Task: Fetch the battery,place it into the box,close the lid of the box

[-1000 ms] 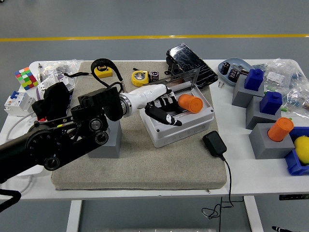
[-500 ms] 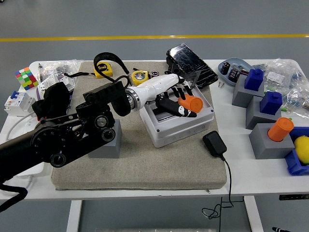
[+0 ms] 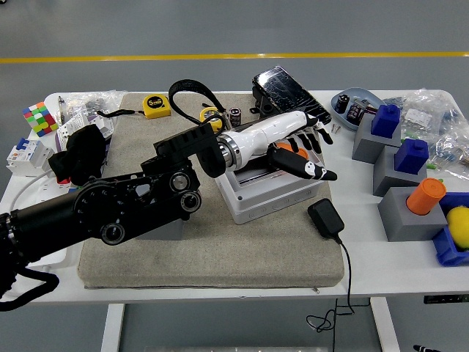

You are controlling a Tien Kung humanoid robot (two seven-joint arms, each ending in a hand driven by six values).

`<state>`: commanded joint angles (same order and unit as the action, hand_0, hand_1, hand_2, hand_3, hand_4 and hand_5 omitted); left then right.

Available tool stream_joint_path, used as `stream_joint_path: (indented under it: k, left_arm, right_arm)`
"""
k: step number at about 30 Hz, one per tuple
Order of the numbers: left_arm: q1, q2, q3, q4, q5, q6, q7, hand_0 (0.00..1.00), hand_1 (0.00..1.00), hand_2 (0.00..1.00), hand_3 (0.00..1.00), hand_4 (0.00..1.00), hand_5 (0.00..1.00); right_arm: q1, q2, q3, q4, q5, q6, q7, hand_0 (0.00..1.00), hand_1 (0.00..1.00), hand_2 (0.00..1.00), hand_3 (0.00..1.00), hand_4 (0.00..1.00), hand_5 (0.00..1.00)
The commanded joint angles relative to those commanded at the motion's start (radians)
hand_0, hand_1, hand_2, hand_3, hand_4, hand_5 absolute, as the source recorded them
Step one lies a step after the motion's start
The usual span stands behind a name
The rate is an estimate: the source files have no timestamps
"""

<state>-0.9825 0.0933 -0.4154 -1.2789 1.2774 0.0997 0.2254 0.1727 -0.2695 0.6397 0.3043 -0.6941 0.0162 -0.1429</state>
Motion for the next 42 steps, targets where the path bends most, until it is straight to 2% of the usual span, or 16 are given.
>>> stream_joint_path:
  k: [4,5,10,11,13,18,22,27,30,34,39,42]
  left_arm:
    - [-0.018,-0.022,0.027,0.044,-0.029,0.021,-0.039,0.621,0.675,0.654,0.72,0.998,0.44]
    - [-0.021,-0.025,0.035,0.056,-0.039,0.024,-0.047,0.676,0.749,0.732,0.784,0.998,0.437]
    - [-0.024,-0.031,0.063,0.1,-0.093,0.024,-0.074,0.676,0.749,0.732,0.784,0.998,0.437]
    - [-0.024,-0.033,0.067,0.107,-0.104,0.023,-0.079,0.703,0.814,0.8,0.83,0.998,0.44]
    - [-0.023,-0.035,0.082,0.127,-0.15,0.023,-0.102,0.703,0.814,0.8,0.83,0.998,0.44]
    - [-0.019,-0.04,0.098,0.156,-0.193,0.024,-0.137,0.719,0.833,0.818,0.848,0.998,0.44]
    - [-0.015,-0.042,0.11,0.175,-0.208,0.029,-0.163,0.719,0.833,0.818,0.848,0.998,0.44]
    - [-0.01,-0.039,0.113,0.182,-0.207,0.03,-0.167,0.717,0.834,0.815,0.843,0.998,0.44]
    - [-0.005,-0.033,0.115,0.186,-0.203,0.027,-0.16,0.71,0.824,0.804,0.837,0.998,0.436]
    - [0.006,-0.007,0.106,0.176,-0.179,0.019,-0.141,0.71,0.824,0.804,0.837,0.998,0.436]
    - [0.018,0.041,0.081,0.143,-0.146,0.006,-0.119,0.694,0.801,0.781,0.824,0.998,0.434]
    - [0.023,0.056,0.078,0.14,-0.139,0.003,-0.111,0.686,0.781,0.768,0.813,0.998,0.424]
  right_arm:
    - [0.001,0.0,-0.004,0.001,0.001,0.0,0.0,0.667,0.671,0.686,0.532,0.906,0.473]
    - [0.001,0.0,-0.006,0.001,0.002,0.0,0.0,0.668,0.672,0.686,0.532,0.905,0.471]
    - [0.0,-0.002,-0.01,0.0,0.004,0.0,-0.001,0.668,0.672,0.686,0.532,0.905,0.471]
    - [0.0,-0.002,-0.01,0.0,0.004,0.0,0.0,0.671,0.672,0.686,0.532,0.905,0.469]
    - [0.0,-0.001,-0.009,0.0,0.005,0.0,0.0,0.671,0.672,0.686,0.532,0.905,0.469]
    - [0.001,-0.001,-0.008,0.003,0.003,0.0,0.0,0.67,0.672,0.686,0.532,0.905,0.468]
    - [0.001,-0.001,-0.007,0.004,0.002,-0.001,0.0,0.67,0.672,0.686,0.532,0.905,0.468]
    - [0.0,-0.001,-0.009,0.004,0.002,0.0,0.0,0.67,0.672,0.686,0.532,0.905,0.466]
    - [-0.001,-0.001,-0.007,0.004,0.001,-0.001,0.0,0.67,0.672,0.686,0.532,0.906,0.465]
    - [-0.002,-0.002,0.001,0.005,-0.004,-0.001,0.0,0.67,0.672,0.686,0.532,0.906,0.465]
    - [-0.006,-0.002,0.019,0.01,-0.015,-0.002,0.002,0.668,0.671,0.686,0.532,0.905,0.465]
    - [-0.008,-0.002,0.022,0.011,-0.016,-0.002,0.002,0.671,0.672,0.686,0.532,0.905,0.465]
